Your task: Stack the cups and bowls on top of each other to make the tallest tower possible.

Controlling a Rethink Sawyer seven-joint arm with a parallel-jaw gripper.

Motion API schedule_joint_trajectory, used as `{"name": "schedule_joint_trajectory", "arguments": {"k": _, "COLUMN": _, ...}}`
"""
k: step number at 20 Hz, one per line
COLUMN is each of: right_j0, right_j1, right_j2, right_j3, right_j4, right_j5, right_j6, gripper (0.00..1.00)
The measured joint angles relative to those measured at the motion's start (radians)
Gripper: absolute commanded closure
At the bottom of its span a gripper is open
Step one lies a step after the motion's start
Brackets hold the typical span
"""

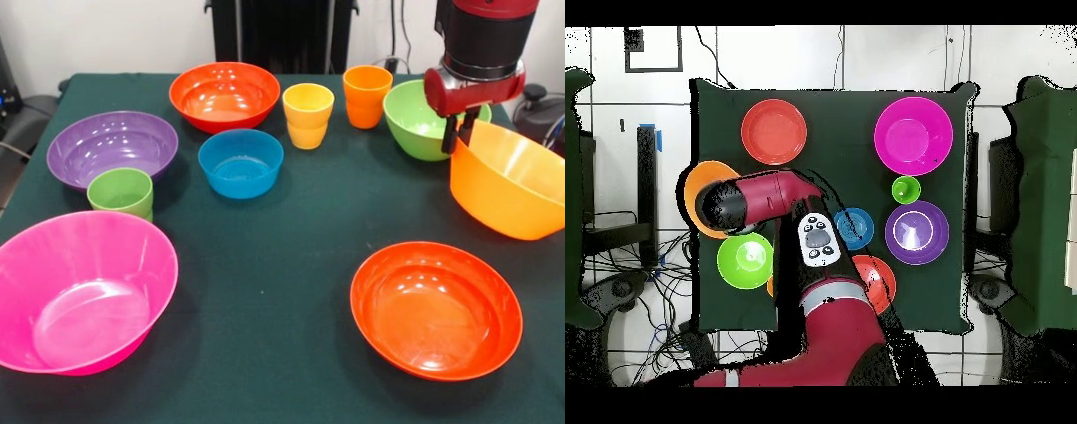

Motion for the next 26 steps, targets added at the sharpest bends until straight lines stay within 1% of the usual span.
{"name": "schedule_joint_trajectory", "arguments": {"k": 9, "right_j0": -0.010, "right_j1": -0.025, "right_j2": 0.000, "right_j3": 0.018, "right_j4": 0.000, "right_j5": 0.036, "right_j6": 0.000, "gripper": 1.00}}
{"name": "schedule_joint_trajectory", "arguments": {"k": 12, "right_j0": -0.023, "right_j1": -0.031, "right_j2": 0.002, "right_j3": 0.022, "right_j4": 0.000, "right_j5": 0.045, "right_j6": 0.000, "gripper": 1.00}}
{"name": "schedule_joint_trajectory", "arguments": {"k": 18, "right_j0": -0.049, "right_j1": -0.039, "right_j2": 0.004, "right_j3": 0.031, "right_j4": -0.001, "right_j5": 0.045, "right_j6": 0.000, "gripper": 1.00}}
{"name": "schedule_joint_trajectory", "arguments": {"k": 26, "right_j0": -0.053, "right_j1": -0.036, "right_j2": 0.004, "right_j3": 0.030, "right_j4": -0.002, "right_j5": 0.045, "right_j6": 0.000, "gripper": 1.00}}
